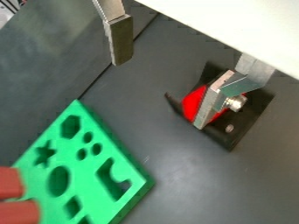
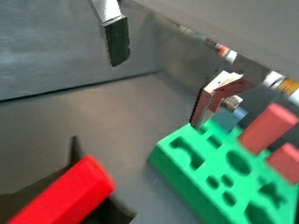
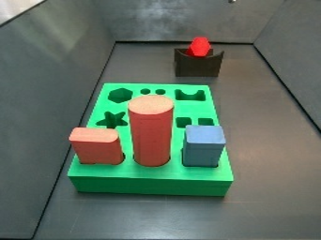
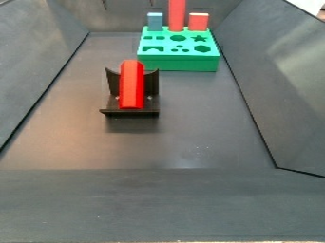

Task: Pick up the hexagon object. Move up. Place the hexagon object on the fixture. Regrasp the hexagon object. Move to above the board. Insert the hexagon object.
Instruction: Regrasp the hexagon object.

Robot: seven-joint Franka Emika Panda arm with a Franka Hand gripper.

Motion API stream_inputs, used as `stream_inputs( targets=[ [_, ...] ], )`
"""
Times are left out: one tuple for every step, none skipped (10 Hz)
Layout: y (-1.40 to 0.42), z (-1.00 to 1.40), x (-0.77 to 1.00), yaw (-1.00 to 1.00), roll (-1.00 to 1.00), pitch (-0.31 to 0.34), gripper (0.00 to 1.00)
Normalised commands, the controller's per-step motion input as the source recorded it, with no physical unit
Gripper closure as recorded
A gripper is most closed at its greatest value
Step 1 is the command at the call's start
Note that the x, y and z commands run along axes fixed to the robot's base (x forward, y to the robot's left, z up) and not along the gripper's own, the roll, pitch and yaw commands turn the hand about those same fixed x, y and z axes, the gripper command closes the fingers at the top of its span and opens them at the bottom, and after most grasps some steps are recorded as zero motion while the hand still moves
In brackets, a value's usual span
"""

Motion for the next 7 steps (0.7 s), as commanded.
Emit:
stream_inputs(
  targets=[
    [0.01, 0.00, -0.02, 0.00, 1.00, 0.027, 0.00],
    [-0.01, 0.00, -0.02, 0.01, 1.00, 0.022, 0.00],
    [-0.01, 0.00, -0.02, 0.01, 1.00, 0.018, 0.00],
    [-0.01, 0.00, -0.02, 0.01, 1.00, 0.011, 0.00],
    [-0.02, 0.00, -0.02, 0.01, 1.00, 0.008, 0.00],
    [-0.02, 0.00, -0.02, 0.01, 1.00, 0.003, 0.00],
    [-0.02, 0.00, -0.02, 0.01, 1.00, 0.003, 0.00]
  ],
)
